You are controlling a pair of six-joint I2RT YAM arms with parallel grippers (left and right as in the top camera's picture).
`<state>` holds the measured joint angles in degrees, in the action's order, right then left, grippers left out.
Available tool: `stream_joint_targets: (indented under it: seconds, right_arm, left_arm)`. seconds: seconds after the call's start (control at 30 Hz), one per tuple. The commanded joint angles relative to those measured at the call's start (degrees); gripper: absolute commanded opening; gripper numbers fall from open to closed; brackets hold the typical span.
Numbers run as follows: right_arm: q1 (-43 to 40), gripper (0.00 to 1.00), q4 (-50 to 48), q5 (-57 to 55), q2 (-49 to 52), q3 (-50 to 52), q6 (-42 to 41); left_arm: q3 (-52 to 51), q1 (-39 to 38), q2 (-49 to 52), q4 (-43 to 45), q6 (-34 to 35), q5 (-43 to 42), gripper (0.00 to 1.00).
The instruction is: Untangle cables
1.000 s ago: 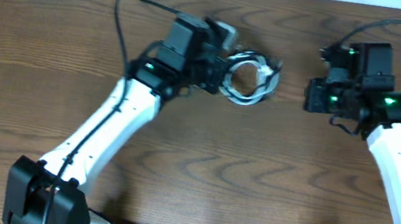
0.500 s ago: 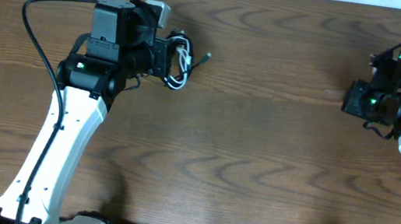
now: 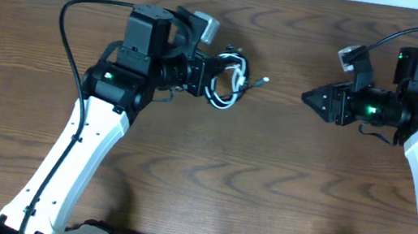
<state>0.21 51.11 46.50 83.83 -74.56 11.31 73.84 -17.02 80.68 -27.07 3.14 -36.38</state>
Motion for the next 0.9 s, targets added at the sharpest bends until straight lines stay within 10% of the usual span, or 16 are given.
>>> stream_joint_targets:
  seconds: [0.0,0.7,0.87]
  right_arm:
    - [1.66,0.45,-0.13,6.27,-0.20,-0.66,5.05]
    - [9.64,0.43,-4.15,1.84,-0.20,-0.66,3.54]
    - [9.64,0.19,-4.20,1.84,-0.20,-0.66,3.54]
  left_arm:
    - [0.33,-1.64,-0.22,1.97,-0.22,-8.07,0.08]
    - [0.33,-8.81,-0.20,4.26,0.63,-8.20,0.08]
    - [0.33,-8.79,-0.20,4.33,0.66,-8.20,0.08]
